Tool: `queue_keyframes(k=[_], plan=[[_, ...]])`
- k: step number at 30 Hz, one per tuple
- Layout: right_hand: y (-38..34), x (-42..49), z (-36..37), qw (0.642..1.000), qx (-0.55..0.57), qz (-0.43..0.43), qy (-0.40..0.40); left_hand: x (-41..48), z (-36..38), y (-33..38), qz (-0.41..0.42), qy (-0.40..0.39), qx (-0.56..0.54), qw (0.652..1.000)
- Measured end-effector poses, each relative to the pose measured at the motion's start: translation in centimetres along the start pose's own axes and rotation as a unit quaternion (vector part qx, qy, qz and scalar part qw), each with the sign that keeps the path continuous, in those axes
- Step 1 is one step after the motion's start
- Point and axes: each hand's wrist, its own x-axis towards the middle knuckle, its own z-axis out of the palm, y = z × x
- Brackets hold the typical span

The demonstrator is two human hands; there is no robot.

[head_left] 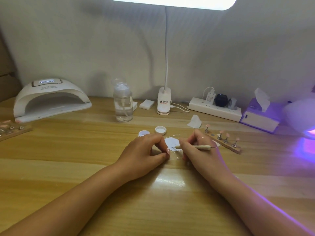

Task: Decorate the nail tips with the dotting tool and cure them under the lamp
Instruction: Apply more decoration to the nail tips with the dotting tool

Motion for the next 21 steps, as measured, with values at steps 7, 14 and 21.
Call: queue_keyframes(k=[7,14,21], plan=[[-0.5,-0.1,-0.7,0.983,0.170,-0.030,0.068,0.0,-0.1,0.0,-0.011,-0.004,-0.008,1.000],[-1.0,-1.0,0.1,0.970,0.240,0.040,0.015,0.0,-0.2,0.1,-0.008,-0.004,-0.013,1.000],[-1.2,-1.3,0.4,0.975,0.216,0.041,-0.032,0.0,-0.2,0.2,-0.002,0.000,-0.013,1.000]])
